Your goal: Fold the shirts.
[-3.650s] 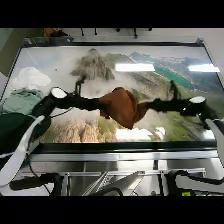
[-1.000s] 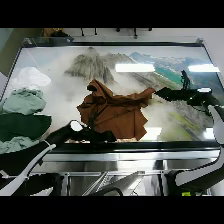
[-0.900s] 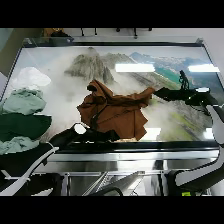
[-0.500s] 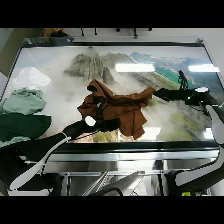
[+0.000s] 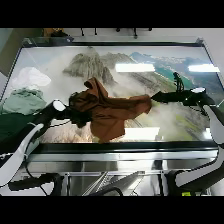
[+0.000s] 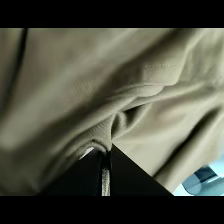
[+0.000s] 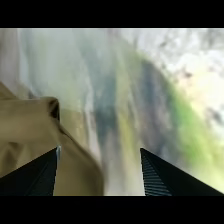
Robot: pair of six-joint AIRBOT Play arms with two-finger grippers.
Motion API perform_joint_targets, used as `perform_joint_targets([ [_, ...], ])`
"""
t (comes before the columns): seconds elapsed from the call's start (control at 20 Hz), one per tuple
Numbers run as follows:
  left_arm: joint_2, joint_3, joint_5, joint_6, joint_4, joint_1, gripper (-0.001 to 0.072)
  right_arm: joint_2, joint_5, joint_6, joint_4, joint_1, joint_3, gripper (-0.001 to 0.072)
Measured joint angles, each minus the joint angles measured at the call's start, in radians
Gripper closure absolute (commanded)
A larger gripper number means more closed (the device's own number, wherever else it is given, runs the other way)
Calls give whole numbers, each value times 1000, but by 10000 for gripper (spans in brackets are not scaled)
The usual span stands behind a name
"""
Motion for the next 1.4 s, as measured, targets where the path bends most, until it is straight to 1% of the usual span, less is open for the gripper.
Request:
perform_joint_targets([
  [0.1,26,-11,-34,12,26,84,692,-6,15,-1,-12,45,-4,132],
  [0.25,43,-19,-67,40,47,158,692,-18,73,11,-23,118,-8,139],
  [0.55,51,-23,-93,83,59,239,692,-24,253,141,-75,135,-34,140],
  [0.6,52,-23,-98,85,59,248,692,-24,274,157,-83,134,-53,151],
  [0.65,52,-23,-102,89,59,254,692,-24,288,169,-87,134,-75,240],
  [0.7,52,-23,-108,92,61,257,692,-25,297,179,-92,138,-100,277],
  [0.9,52,-23,-116,102,61,257,692,-24,299,187,-59,185,-174,280],
  [0.95,52,-23,-116,102,61,254,692,-25,288,183,-43,198,-182,447],
  [1.0,52,-23,-116,102,61,250,692,-25,263,174,-31,211,-187,647],
  [1.05,52,-22,-118,102,61,246,692,-27,248,164,-8,223,-193,651],
  [1.1,52,-19,-124,103,61,243,692,-23,254,149,42,232,-194,693],
  [1.25,80,47,-183,121,61,238,692,37,335,112,215,241,-162,694],
  [1.4,189,235,-270,136,47,248,693,185,396,96,410,195,-34,694],
])
